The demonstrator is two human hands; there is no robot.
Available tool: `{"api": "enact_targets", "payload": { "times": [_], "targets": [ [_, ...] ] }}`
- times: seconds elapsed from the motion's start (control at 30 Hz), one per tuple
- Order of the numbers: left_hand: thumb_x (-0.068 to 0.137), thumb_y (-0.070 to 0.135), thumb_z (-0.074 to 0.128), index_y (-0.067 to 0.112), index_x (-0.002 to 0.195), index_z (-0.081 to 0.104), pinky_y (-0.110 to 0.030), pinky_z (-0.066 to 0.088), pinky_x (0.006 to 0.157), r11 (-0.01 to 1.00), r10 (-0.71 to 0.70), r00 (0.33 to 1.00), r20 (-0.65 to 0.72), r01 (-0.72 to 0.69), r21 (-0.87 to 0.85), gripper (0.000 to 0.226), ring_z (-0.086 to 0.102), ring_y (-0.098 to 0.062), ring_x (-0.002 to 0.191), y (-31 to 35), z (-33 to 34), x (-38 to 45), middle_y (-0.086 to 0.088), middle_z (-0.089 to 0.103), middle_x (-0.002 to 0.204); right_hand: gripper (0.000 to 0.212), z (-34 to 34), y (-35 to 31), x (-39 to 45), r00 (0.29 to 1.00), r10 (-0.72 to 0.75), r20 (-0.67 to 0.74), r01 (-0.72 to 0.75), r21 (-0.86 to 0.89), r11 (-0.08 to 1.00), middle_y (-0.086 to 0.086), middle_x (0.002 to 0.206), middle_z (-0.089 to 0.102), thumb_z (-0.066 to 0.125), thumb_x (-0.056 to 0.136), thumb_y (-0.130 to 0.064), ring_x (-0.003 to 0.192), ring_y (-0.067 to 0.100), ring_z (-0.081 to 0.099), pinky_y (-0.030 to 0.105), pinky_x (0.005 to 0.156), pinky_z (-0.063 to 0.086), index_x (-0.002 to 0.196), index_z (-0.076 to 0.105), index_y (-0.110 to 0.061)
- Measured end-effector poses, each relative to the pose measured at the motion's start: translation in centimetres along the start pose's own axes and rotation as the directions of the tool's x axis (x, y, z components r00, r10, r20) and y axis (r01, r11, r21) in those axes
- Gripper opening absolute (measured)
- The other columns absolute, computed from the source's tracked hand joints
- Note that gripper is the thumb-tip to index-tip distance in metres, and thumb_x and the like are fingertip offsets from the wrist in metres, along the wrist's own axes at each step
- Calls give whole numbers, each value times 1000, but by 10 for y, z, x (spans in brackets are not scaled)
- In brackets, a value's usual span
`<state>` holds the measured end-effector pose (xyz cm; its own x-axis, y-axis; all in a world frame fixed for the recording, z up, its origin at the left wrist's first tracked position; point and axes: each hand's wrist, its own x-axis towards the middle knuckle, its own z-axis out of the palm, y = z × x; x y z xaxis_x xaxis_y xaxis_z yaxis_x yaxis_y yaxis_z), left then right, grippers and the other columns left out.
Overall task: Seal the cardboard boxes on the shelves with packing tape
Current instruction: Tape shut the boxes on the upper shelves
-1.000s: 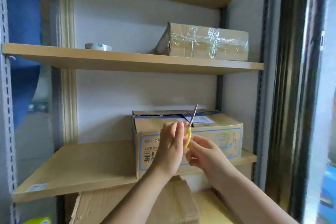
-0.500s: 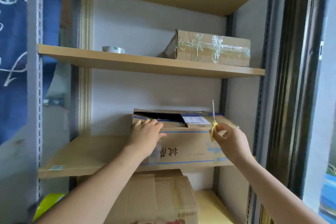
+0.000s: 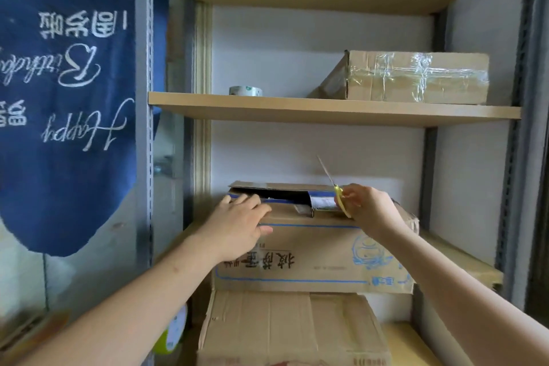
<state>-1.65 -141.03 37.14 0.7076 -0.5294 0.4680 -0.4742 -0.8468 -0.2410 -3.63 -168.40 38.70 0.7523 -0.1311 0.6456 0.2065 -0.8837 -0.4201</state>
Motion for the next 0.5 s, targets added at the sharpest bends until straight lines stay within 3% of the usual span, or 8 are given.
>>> {"api": "enact_targets", "payload": {
  "times": [0.1, 0.17, 0.2, 0.27, 0.33, 0.37, 0.43, 0.5],
  "targets": [
    [101, 58, 25, 32, 139, 48, -41, 33, 108, 997, 0, 992, 123, 9, -71, 51, 39, -17, 123, -8, -12, 8, 6, 46, 124, 42, 22, -4, 10, 999, 22, 33, -20, -59, 998, -1, 75, 65, 47, 95, -57, 73, 25, 59, 29, 56, 40, 85, 61, -19],
    [101, 60, 18, 34, 110, 62, -42, 37, 104, 983, -31, 977, 211, 68, -170, 52, 43, -17, 116, -13, -20, 23, 5, 46, 110, 44, 29, -2, 13, 999, 49, -1, -48, -128, 991, -2, 80, 67, 41, 94, -64, 75, 25, 59, 30, 56, 39, 85, 56, -24],
    [102, 58, 18, 30, 90, 61, -41, 40, 99, 971, -47, 972, 231, 99, -219, 53, 46, -17, 111, -14, -21, 34, 4, 47, 105, 44, 31, 0, 14, 999, 49, -16, -50, -148, 988, -3, 82, 67, 39, 94, -65, 76, 25, 59, 30, 58, 38, 85, 55, -26],
    [105, 49, 25, 14, 74, 54, -35, 43, 83, 953, -68, 966, 248, 137, -270, 55, 53, -20, 91, -14, -18, 57, -1, 52, 94, 44, 32, 3, 18, 999, 37, -14, -39, -157, 987, -4, 83, 68, 36, 95, -64, 76, 25, 59, 31, 61, 40, 85, 55, -26],
    [105, 40, 30, 9, 78, 54, -32, 37, 68, 949, -60, 948, 311, 151, -277, 48, 52, -22, 77, -8, -11, 80, -7, 54, 88, 44, 34, 6, 21, 1000, 26, 2, -25, -145, 989, -6, 83, 68, 35, 97, -62, 76, 23, 60, 30, 61, 42, 87, 56, -25],
    [106, 39, 30, 8, 88, 60, -31, 37, 68, 947, -51, 931, 360, 160, -279, 47, 55, -22, 82, -4, -8, 90, -8, 59, 93, 42, 35, 7, 21, 1000, 21, 8, -20, -144, 989, -8, 83, 68, 35, 97, -60, 76, 21, 60, 30, 61, 42, 89, 57, -25],
    [106, 42, 28, 8, 123, 62, -31, 42, 85, 938, -58, 902, 427, 195, -285, 51, 58, -25, 110, 6, 1, 108, -10, 62, 125, 40, 39, 11, 24, 1000, 12, 2, -11, -144, 990, -13, 84, 69, 36, 98, -59, 76, 18, 61, 28, 61, 43, 93, 58, -26],
    [105, 52, 23, 10, 134, 56, -36, 40, 98, 932, -75, 893, 443, 221, -288, 61, 53, -28, 124, 13, 13, 123, -10, 56, 139, 37, 40, 13, 25, 1000, 12, -9, -13, -130, 991, -17, 85, 71, 36, 98, -58, 78, 16, 62, 28, 63, 43, 94, 57, -28]
  ]
}}
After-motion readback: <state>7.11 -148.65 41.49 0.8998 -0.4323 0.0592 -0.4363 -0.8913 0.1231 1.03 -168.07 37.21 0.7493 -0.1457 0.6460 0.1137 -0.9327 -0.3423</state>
